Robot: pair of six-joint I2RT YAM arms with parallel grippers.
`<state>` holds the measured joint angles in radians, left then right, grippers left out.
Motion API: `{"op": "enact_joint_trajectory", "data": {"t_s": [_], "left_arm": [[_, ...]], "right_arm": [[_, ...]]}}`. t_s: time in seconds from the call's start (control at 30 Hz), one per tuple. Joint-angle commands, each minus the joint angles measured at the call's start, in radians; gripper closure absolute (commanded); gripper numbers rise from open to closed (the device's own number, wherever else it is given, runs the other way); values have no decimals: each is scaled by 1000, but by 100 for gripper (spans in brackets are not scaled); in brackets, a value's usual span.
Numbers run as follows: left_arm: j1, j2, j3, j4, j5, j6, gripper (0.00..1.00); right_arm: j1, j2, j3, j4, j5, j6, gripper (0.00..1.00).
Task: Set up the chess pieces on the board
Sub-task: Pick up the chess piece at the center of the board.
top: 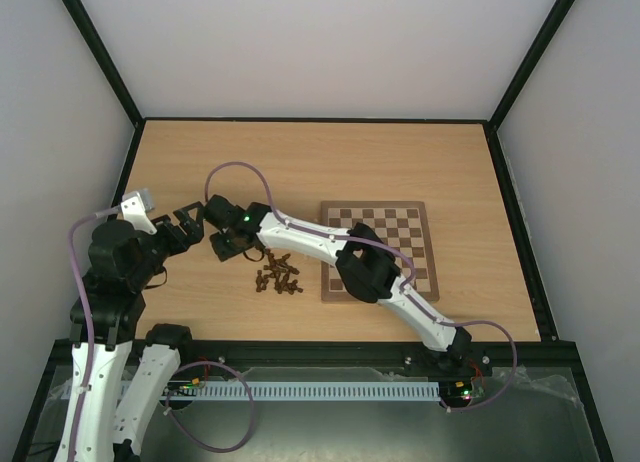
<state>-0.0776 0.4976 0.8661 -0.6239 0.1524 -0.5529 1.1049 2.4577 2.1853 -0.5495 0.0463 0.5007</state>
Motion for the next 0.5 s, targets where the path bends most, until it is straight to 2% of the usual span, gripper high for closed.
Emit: {"op": "enact_joint_trajectory", "data": {"t_s": [0.0, 0.47], "left_arm": [[6, 5, 19, -14, -1, 16, 1], [6, 12, 16, -8, 3, 18, 0]], "right_arm": [[6, 35, 50, -52, 23, -5, 57], [6, 66, 71, -57, 45, -5, 70]]}}
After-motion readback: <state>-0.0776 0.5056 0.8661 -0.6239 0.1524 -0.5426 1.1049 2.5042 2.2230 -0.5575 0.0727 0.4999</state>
